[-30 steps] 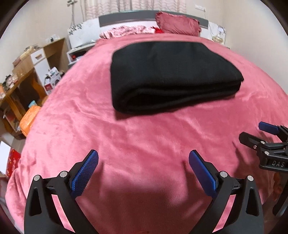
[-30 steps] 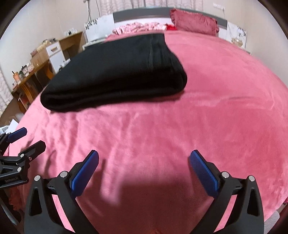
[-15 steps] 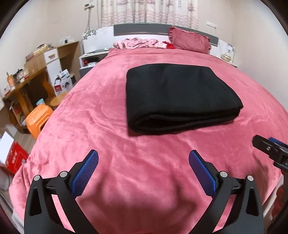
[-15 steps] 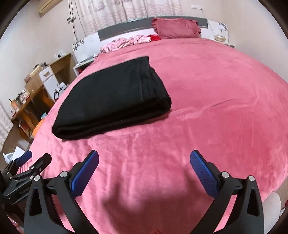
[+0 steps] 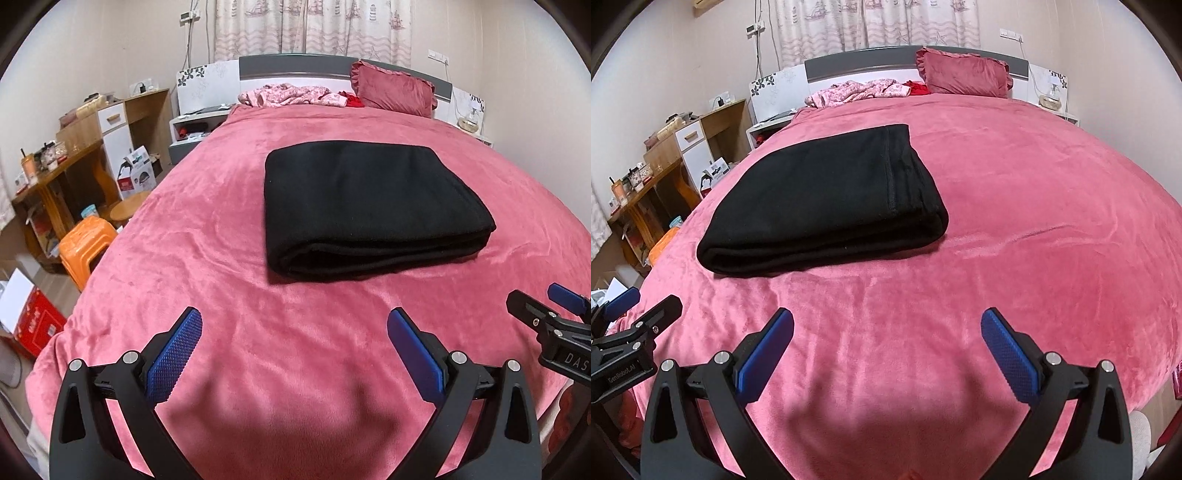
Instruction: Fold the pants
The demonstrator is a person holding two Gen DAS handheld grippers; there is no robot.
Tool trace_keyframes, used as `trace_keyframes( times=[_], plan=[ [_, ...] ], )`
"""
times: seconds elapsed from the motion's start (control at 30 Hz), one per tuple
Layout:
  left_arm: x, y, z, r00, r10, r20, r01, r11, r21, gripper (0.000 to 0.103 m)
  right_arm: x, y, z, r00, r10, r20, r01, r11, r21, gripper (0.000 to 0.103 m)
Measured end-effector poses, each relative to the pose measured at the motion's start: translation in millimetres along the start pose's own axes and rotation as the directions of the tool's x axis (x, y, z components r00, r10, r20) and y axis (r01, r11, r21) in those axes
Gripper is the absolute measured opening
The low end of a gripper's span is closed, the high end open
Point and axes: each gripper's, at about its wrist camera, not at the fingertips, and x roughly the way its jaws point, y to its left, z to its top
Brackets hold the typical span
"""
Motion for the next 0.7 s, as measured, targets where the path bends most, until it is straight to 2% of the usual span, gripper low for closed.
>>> trace_keyframes(
  times=[0.33, 0.7],
  plan=[
    [-1, 0, -3, 1.0, 0.014, 0.021, -0.014, 1.0, -0.003, 0.1, 2, -1, -2, 1.0, 0.0, -0.011, 0.0, 1.0, 0.005, 0.101],
    [10, 1, -3, 0.999, 0.005, -0.043, -0.005, 1.0, -0.006, 0.099, 6, -1, -3, 1.0, 0.013, -0.028, -0.013, 1.0, 0.001, 0.101]
  ],
)
